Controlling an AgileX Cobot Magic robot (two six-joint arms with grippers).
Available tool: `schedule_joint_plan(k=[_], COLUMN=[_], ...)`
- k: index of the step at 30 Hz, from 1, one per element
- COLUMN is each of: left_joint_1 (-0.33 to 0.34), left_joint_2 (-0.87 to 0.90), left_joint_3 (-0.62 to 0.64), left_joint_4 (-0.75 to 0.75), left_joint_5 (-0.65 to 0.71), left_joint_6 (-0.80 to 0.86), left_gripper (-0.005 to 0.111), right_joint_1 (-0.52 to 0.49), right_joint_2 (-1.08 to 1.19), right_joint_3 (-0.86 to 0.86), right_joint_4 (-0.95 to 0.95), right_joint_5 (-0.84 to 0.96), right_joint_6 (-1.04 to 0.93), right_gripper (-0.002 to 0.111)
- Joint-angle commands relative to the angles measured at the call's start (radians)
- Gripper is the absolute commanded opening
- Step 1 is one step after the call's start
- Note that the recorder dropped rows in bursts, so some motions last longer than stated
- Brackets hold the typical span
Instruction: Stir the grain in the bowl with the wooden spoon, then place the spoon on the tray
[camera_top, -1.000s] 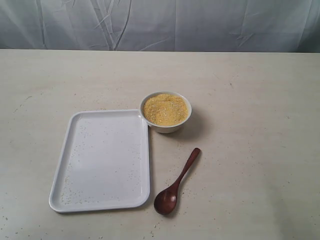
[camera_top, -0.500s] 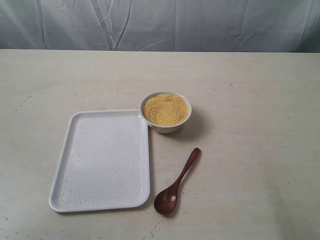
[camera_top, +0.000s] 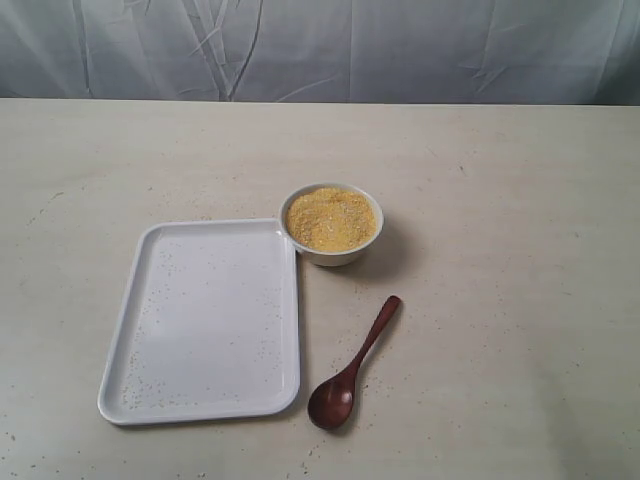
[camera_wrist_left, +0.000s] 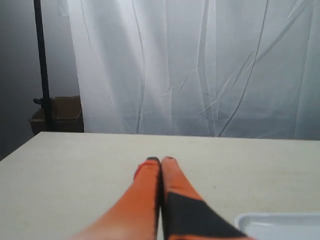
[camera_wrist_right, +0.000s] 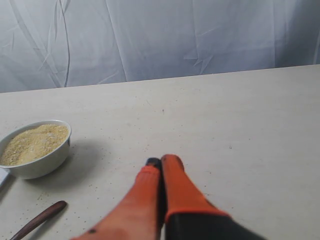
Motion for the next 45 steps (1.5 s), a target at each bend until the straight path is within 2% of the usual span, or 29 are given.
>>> schedule_joint_plan(k=[1, 3, 6, 8, 11, 16, 23, 27, 30, 33, 35, 38, 43, 45], left_joint_1=[0.001, 0.001, 0.001, 0.001, 0.001, 0.001, 0.001, -0.003, -0.064, -0.160, -0.242, -0.379, -0.659, -0.746], left_joint_2=[-0.005, -0.005, 0.014, 0.093, 0.231, 0.438, 0.538, 0.639, 0.759, 0.885, 0.954, 1.040, 1.205, 1.285], left_joint_3=[0.005, 0.005, -0.035, -0.152, -0.348, -0.569, -0.571, -0.629, -0.709, -0.788, -0.827, -0.865, -0.916, -0.941], left_joint_4=[-0.114, -0.189, -0.187, -0.182, -0.147, -0.209, -0.399, -0.503, -0.525, -0.459, -0.374, -0.250, -0.007, 0.064], left_joint_5=[-0.114, -0.112, -0.048, 0.038, 0.207, 0.492, 0.482, 0.607, 0.710, 0.773, 0.773, 0.771, 0.759, 0.749], left_joint_6=[-0.023, -0.023, -0.023, -0.009, 0.121, 0.223, 0.245, 0.382, 0.426, 0.424, 0.356, 0.250, 0.019, -0.062], left_gripper=[0.000, 0.000, 0.000, 0.000, 0.000, 0.000, 0.000, 0.000, 0.000, 0.000, 0.000, 0.000, 0.000, 0.000], right_joint_1=[0.001, 0.001, 0.001, 0.001, 0.001, 0.001, 0.001, 0.001, 0.001, 0.001, 0.001, 0.001, 0.001, 0.001], right_joint_2=[-0.006, -0.006, -0.006, -0.006, -0.006, -0.006, -0.006, -0.006, -0.006, -0.006, -0.006, -0.006, -0.006, -0.006], right_joint_3=[0.003, 0.003, 0.003, 0.003, 0.003, 0.003, 0.003, 0.003, 0.003, 0.003, 0.003, 0.003, 0.003, 0.003], right_joint_4=[-0.004, -0.002, -0.002, -0.004, -0.004, -0.004, -0.004, -0.004, -0.001, -0.001, -0.001, -0.001, -0.001, -0.001], right_joint_5=[-0.009, -0.008, -0.008, -0.004, -0.006, -0.006, -0.006, -0.006, -0.009, -0.009, -0.009, -0.009, -0.009, -0.009], right_joint_6=[-0.005, -0.005, -0.005, -0.005, -0.005, -0.005, -0.005, -0.005, -0.005, -0.005, -0.005, -0.005, -0.005, -0.005], right_gripper=[0.000, 0.000, 0.000, 0.000, 0.000, 0.000, 0.000, 0.000, 0.000, 0.000, 0.000, 0.000, 0.000, 0.000])
